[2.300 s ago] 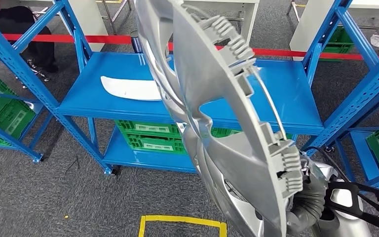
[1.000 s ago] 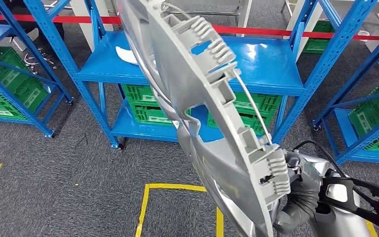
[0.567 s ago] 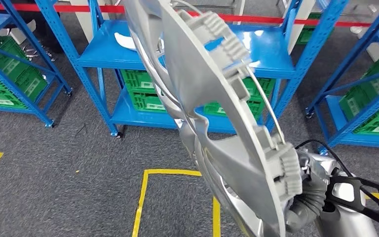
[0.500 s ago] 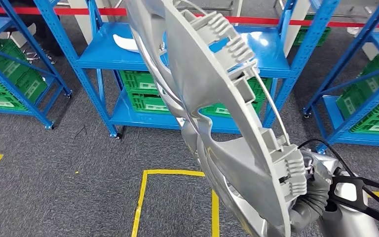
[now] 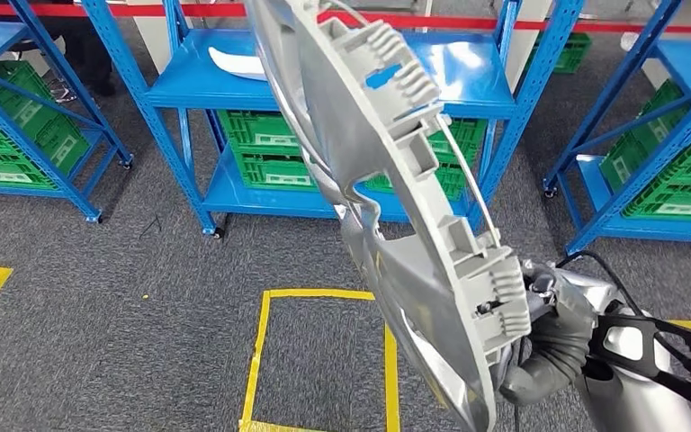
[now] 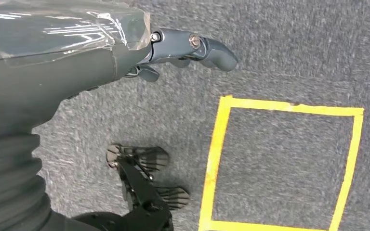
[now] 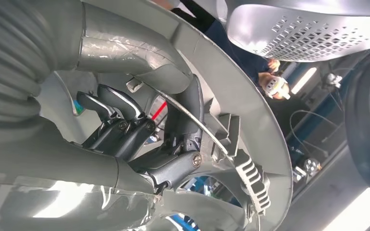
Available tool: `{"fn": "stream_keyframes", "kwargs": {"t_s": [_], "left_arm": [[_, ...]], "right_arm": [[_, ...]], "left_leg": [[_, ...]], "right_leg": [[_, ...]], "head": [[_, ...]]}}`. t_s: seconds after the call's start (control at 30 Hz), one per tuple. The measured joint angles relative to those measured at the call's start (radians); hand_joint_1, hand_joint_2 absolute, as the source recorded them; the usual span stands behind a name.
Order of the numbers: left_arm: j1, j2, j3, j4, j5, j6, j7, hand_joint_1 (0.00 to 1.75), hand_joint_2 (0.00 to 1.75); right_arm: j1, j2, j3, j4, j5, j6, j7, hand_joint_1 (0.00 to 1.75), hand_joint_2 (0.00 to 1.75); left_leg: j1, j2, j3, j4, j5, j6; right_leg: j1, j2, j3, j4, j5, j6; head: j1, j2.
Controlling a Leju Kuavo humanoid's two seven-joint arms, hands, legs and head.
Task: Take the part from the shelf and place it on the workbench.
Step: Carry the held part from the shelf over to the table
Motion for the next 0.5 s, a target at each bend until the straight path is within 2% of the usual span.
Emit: {"fn": "stream_keyframes", "kwargs": {"t_s": [0.03,0.07,0.13,0.17,0.2,0.23,0.27,0.3,0.33,0.37,0.4,0.43,0.5], "left_arm": [[0.000,0.000,-0.003,0.000,-0.004,0.001,-0.002,0.00,1.75],[0.000,0.000,-0.007,0.001,-0.006,0.003,-0.004,0.00,1.75],[-0.001,0.000,-0.016,0.004,-0.009,0.012,-0.004,0.00,1.75],[-0.002,0.001,-0.018,0.007,-0.009,0.018,-0.002,0.00,1.75],[-0.003,0.001,-0.020,0.010,-0.006,0.024,-0.001,0.00,1.75],[-0.003,0.002,-0.021,0.013,-0.002,0.029,0.001,0.00,1.75],[-0.004,0.002,-0.022,0.016,0.003,0.032,0.002,0.00,1.75],[-0.005,0.003,-0.023,0.018,0.007,0.033,0.003,0.00,1.75],[-0.006,0.004,-0.023,0.019,0.010,0.031,0.005,0.00,1.75],[-0.006,0.004,-0.024,0.019,0.012,0.027,0.006,0.00,1.75],[-0.006,0.005,-0.025,0.019,0.013,0.023,0.007,0.00,1.75],[-0.005,0.006,-0.025,0.019,0.014,0.019,0.008,0.00,1.75],[-0.001,0.007,-0.025,0.018,0.016,0.010,0.009,0.00,1.75]], "right_arm": [[0.000,-0.001,-0.001,0.000,-0.001,0.001,-0.001,1.75,1.75],[0.001,-0.002,-0.001,-0.001,-0.004,0.002,-0.003,1.75,1.75],[0.004,-0.007,-0.003,-0.001,-0.008,0.007,-0.014,1.75,1.75],[0.008,-0.011,-0.004,0.000,-0.008,0.011,-0.025,1.75,1.75],[0.013,-0.016,-0.005,0.002,-0.005,0.015,-0.039,1.75,1.75],[0.016,-0.021,-0.007,0.004,-0.001,0.018,-0.051,1.75,1.75],[0.018,-0.025,-0.008,0.006,0.004,0.020,-0.061,1.75,1.75],[0.019,-0.029,-0.010,0.009,0.009,0.020,-0.067,1.75,1.75],[0.019,-0.031,-0.012,0.011,0.012,0.020,-0.069,1.75,1.75],[0.019,-0.032,-0.014,0.013,0.015,0.019,-0.070,1.75,1.75],[0.018,-0.033,-0.016,0.014,0.015,0.018,-0.070,1.75,1.75],[0.018,-0.033,-0.018,0.015,0.015,0.017,-0.067,1.75,1.75],[0.016,-0.030,-0.019,0.016,0.011,0.015,-0.057,1.75,1.75]], "left_leg": [[0.001,0.004,-0.008,-0.007,0.017,0.007],[0.004,0.009,-0.019,-0.013,0.034,0.013],[0.001,0.015,-0.053,-0.011,0.062,0.017],[0.001,0.017,-0.072,-0.009,0.075,0.017],[0.000,0.019,-0.091,-0.006,0.088,0.016],[0.001,0.021,-0.112,-0.002,0.100,0.013],[0.002,0.023,-0.132,0.005,0.111,0.010],[0.003,0.025,-0.152,0.015,0.120,0.006],[0.002,0.026,-0.172,0.028,0.128,0.001],[0.002,0.026,-0.186,0.038,0.136,-0.004],[0.001,0.026,-0.196,0.045,0.143,-0.010],[0.001,0.026,-0.202,0.048,0.152,-0.015],[0.005,0.024,-0.211,0.050,0.160,-0.025]], "right_leg": [[0.001,0.002,-0.011,0.019,-0.024,-0.003],[0.001,0.004,-0.026,0.058,-0.063,-0.009],[0.001,0.006,-0.059,0.182,-0.154,-0.015],[0.000,0.007,-0.069,0.244,-0.178,-0.010],[-0.001,0.007,-0.068,0.286,-0.181,0.000],[-0.002,0.007,-0.051,0.295,-0.166,0.014],[-0.004,0.007,-0.016,0.266,-0.142,0.026],[-0.007,0.006,0.036,0.204,-0.128,0.034],[-0.006,0.006,0.094,0.124,-0.132,0.034],[-0.004,0.006,0.136,0.059,-0.146,0.028],[-0.002,0.007,0.160,0.015,-0.163,0.018],[0.002,0.008,0.164,-0.003,-0.171,0.008],[0.000,0.008,0.143,0.001,-0.157,-0.011]], "head": [[0.002,0.000],[0.003,0.000],[0.006,0.000],[0.006,0.000],[0.006,0.000],[0.006,0.000],[0.006,0.000],[0.006,0.000],[0.007,0.000],[0.005,0.000],[0.005,0.000],[0.004,0.000],[0.003,0.000]]}}
